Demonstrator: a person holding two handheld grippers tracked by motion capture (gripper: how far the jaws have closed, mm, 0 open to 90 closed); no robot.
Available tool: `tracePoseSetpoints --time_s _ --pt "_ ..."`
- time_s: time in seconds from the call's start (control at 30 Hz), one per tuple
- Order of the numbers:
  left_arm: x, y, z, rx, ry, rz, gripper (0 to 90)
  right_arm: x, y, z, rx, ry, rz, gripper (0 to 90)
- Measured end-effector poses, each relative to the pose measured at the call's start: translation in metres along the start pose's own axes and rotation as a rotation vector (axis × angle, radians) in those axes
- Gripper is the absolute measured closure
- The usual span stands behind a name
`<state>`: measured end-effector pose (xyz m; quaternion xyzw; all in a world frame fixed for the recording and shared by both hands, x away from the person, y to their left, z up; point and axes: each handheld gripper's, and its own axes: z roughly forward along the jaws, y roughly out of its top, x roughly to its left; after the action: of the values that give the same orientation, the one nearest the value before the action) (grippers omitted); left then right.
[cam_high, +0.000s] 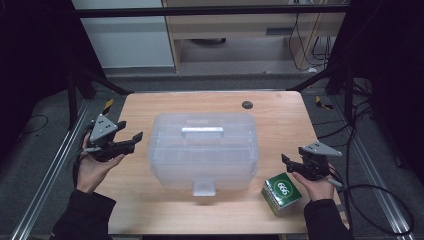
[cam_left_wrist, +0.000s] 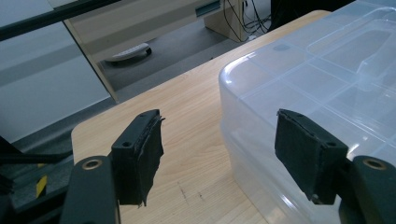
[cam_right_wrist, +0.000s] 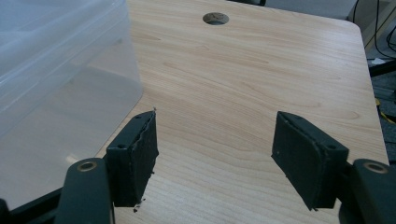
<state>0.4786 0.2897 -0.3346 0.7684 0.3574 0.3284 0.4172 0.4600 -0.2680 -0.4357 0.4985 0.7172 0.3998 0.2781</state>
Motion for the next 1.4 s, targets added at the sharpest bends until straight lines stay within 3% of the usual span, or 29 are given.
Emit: tracePoseSetpoints --time_s 0.2,0.5,0.93,0.97,1.2,1.4 --pt "-0.002 0.013 -0.006 0.003 -0.004 0.044 31.6 0.001 0.0 0.003 0.008 0.007 -0.011 31.3" --pt "-0.009 0.032 -0.009 -0.001 -0.049 0.115 32.4 0.001 0.001 0.002 0.008 0.006 -0.005 30.7" --pt "-0.021 0.054 -0.011 0.036 -0.078 0.255 31.6 0.001 0.001 0.002 0.014 0.008 -0.008 29.4" --pt "-0.023 0.055 -0.01 0.026 -0.08 0.251 31.6 0.0 0.001 0.002 0.014 0.009 -0.008 29.2" --pt "-0.038 0.064 -0.004 0.049 -0.093 0.341 31.1 0.0 0.001 0.001 0.01 0.01 -0.008 28.9" --pt "-0.05 0.072 -0.001 0.054 -0.115 0.396 31.1 0.0 0.001 0.002 0.017 0.013 -0.008 29.0"
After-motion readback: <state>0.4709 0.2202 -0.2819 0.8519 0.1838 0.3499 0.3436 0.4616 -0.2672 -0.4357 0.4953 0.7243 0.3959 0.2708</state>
